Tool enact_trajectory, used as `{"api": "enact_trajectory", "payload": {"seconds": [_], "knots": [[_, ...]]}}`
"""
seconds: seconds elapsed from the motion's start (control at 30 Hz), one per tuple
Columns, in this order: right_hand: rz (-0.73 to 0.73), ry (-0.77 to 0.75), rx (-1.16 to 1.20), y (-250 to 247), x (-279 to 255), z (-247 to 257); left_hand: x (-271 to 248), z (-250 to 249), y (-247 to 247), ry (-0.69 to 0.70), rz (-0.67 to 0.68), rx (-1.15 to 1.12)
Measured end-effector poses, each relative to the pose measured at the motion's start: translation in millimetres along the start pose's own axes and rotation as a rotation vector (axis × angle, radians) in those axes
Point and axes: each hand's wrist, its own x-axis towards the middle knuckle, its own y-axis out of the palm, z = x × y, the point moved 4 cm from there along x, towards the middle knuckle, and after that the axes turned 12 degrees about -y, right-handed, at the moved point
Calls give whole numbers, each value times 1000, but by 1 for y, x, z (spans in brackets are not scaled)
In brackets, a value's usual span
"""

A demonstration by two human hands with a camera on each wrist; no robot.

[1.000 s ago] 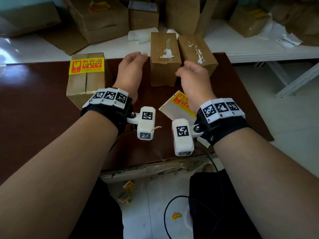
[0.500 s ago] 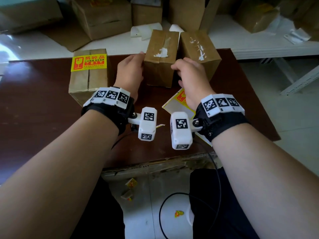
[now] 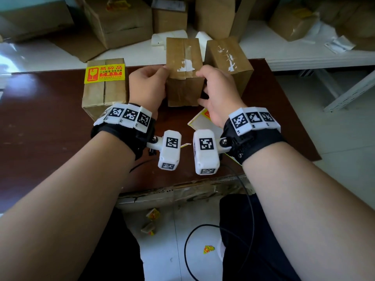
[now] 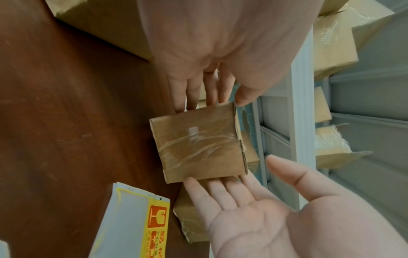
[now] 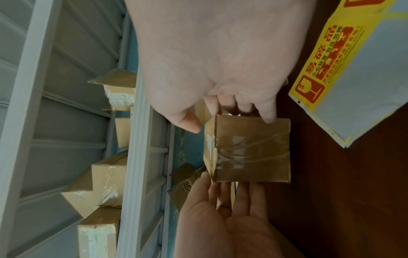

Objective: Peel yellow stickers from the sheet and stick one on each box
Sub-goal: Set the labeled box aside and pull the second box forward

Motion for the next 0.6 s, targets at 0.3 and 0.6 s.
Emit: {"api": "enact_trajectory", "payload": {"seconds": [0.3,0.6], "knots": [[38,0,-22,3,-41,10,-41,-13,-17,7,-8,122],[111,67,-81,-3,-70,8,-76,-14,-29,-101,48,301]]}}
